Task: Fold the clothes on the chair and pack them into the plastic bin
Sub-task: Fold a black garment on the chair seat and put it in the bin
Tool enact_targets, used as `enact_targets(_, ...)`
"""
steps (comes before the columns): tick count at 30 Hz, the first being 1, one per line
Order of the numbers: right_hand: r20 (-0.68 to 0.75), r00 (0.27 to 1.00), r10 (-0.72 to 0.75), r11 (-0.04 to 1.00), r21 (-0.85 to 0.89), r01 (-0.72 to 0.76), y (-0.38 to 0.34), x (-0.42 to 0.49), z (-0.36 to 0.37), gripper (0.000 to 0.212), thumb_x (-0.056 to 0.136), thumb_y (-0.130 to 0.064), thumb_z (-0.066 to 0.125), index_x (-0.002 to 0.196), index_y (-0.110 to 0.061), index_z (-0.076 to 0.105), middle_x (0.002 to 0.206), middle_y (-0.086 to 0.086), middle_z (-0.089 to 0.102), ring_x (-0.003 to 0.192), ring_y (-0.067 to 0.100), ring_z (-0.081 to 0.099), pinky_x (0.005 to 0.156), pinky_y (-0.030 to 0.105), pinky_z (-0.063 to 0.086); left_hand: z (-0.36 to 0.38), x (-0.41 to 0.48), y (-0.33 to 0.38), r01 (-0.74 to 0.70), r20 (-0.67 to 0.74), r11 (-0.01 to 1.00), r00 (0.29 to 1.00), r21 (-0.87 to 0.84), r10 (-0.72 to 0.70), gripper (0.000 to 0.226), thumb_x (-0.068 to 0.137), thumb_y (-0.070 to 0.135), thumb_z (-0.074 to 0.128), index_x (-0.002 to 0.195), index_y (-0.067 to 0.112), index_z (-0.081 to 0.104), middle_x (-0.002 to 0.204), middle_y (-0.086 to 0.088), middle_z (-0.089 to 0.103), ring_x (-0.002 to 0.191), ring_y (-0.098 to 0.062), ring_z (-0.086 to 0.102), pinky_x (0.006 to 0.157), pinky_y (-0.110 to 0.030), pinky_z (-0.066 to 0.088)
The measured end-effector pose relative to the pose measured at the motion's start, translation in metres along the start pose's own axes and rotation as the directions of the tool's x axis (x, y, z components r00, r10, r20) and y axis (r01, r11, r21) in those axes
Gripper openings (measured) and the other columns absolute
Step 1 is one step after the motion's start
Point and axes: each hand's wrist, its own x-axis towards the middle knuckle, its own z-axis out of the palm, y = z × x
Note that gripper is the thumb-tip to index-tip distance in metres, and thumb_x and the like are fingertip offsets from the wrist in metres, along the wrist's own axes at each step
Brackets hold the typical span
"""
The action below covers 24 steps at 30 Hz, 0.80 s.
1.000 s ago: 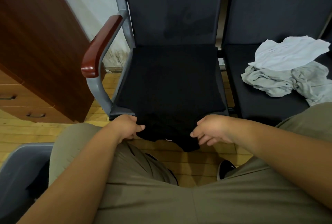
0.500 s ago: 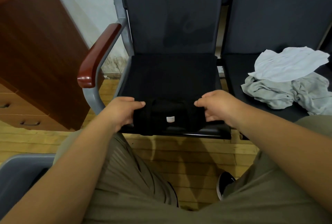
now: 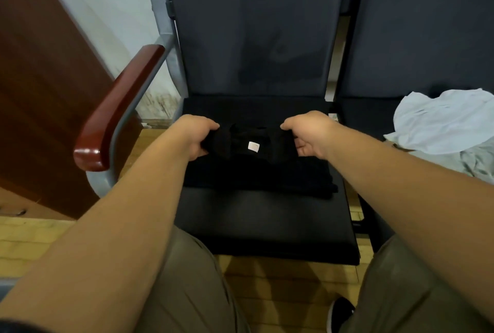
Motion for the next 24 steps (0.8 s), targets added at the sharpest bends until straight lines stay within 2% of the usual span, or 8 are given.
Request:
enact_targets(3, 0.025, 0.997, 0.067, 0.997, 0.040, -0.068, 0.005, 0.028, 0.006, 0.020, 0.101, -0.012, 0.067, 0.120, -0.011, 0.066, 0.113, 0.010, 0.076, 0.094, 0.025, 0.077, 0.066, 0.038, 0.064, 0.008, 0.026, 0.001, 0.127, 0.002, 0.991, 0.992, -0.052, -0.127, 0.018, 0.101, 0.012, 0.067, 0.119, 0.011, 0.066, 0.116, -0.012, 0.073, 0.097, -0.027, 0.075, 0.070, -0.040, 0.065)
enact_targets(6, 0.084, 0.990, 0.114, 0.980, 0.154, -0.126, -0.007, 0.046, 0.005, 0.027, 0.102, -0.013, 0.065, 0.129, -0.011, 0.063, 0.120, 0.007, 0.072, 0.091, 0.019, 0.074, 0.056, 0.028, 0.060, 0.013, 0.040, 0.016, 0.212, 0.049, 0.940, 0.977, -0.268, -0.207, 0.013, 0.103, 0.010, 0.063, 0.113, 0.004, 0.065, 0.097, -0.012, 0.069, 0.062, -0.023, 0.074, 0.042, -0.027, 0.056)
enact_targets(10, 0.158, 0.983, 0.090, 0.725, 0.667, -0.173, -0.026, 0.070, -0.004, 0.043, 0.107, -0.013, 0.059, 0.144, 0.005, 0.046, 0.132, 0.025, 0.064, 0.085, 0.028, 0.080, 0.071, 0.038, 0.067, 0.016, 0.064, 0.025, 0.216, 0.160, 0.531, 0.976, -0.819, -0.150, 0.042, 0.108, 0.007, 0.053, 0.147, -0.005, 0.046, 0.145, -0.037, 0.041, 0.108, -0.051, 0.061, 0.059, -0.046, 0.065)
enact_targets(13, 0.186, 0.976, 0.116, 0.806, 0.556, -0.202, -0.020, 0.081, -0.008, 0.048, 0.110, -0.023, 0.054, 0.146, 0.006, 0.044, 0.127, 0.026, 0.068, 0.101, 0.033, 0.078, 0.085, 0.045, 0.066, 0.017, 0.070, 0.025, 0.201, 0.171, 0.513, 0.980, -0.834, -0.106, 0.046, 0.110, 0.007, 0.047, 0.154, 0.000, 0.039, 0.153, -0.036, 0.034, 0.127, -0.055, 0.053, 0.078, -0.056, 0.066)
enact_targets(16, 0.100, 0.988, 0.118, 0.986, 0.109, -0.129, -0.010, 0.083, -0.009, 0.035, 0.111, -0.023, 0.052, 0.137, 0.000, 0.059, 0.113, 0.015, 0.076, 0.099, 0.026, 0.077, 0.081, 0.041, 0.065, 0.016, 0.068, 0.024, 0.132, 0.115, 0.825, 0.990, -0.549, -0.082, 0.047, 0.112, 0.013, 0.041, 0.157, -0.001, 0.036, 0.147, -0.025, 0.053, 0.109, -0.036, 0.069, 0.079, -0.044, 0.065)
enact_targets(19, 0.059, 0.997, 0.039, 0.924, -0.383, -0.013, -0.005, 0.077, -0.014, 0.027, 0.109, -0.023, 0.054, 0.131, -0.008, 0.062, 0.105, 0.005, 0.077, 0.091, 0.019, 0.075, 0.072, 0.035, 0.063, 0.011, 0.067, 0.019, -0.028, -0.016, 0.997, 0.999, 0.072, 0.029, 0.040, 0.110, 0.018, 0.046, 0.148, 0.005, 0.052, 0.122, -0.007, 0.070, 0.098, -0.023, 0.074, 0.069, -0.035, 0.061)
enact_targets(21, 0.039, 0.999, -0.010, 0.803, -0.595, 0.032, -0.001, 0.074, -0.019, 0.026, 0.106, -0.023, 0.058, 0.128, -0.009, 0.062, 0.105, 0.005, 0.076, 0.089, 0.018, 0.072, 0.073, 0.035, 0.063, 0.004, 0.070, 0.013, -0.093, -0.074, 0.882, 0.987, 0.463, 0.143, 0.030, 0.105, 0.013, 0.055, 0.131, 0.002, 0.065, 0.113, -0.010, 0.074, 0.105, -0.030, 0.075, 0.082, -0.042, 0.063)
enact_targets(24, 0.017, 0.999, 0.031, 0.603, -0.797, -0.005, 0.006, 0.062, -0.028, 0.031, 0.099, -0.025, 0.067, 0.124, -0.007, 0.060, 0.111, 0.012, 0.070, 0.100, 0.025, 0.071, 0.088, 0.042, 0.064, -0.009, 0.070, 0.006, -0.083, -0.063, 0.487, 0.960, 0.869, 0.274, 0.028, 0.097, 0.015, 0.063, 0.120, 0.002, 0.073, 0.121, -0.017, 0.073, 0.113, -0.036, 0.070, 0.090, -0.042, 0.058)
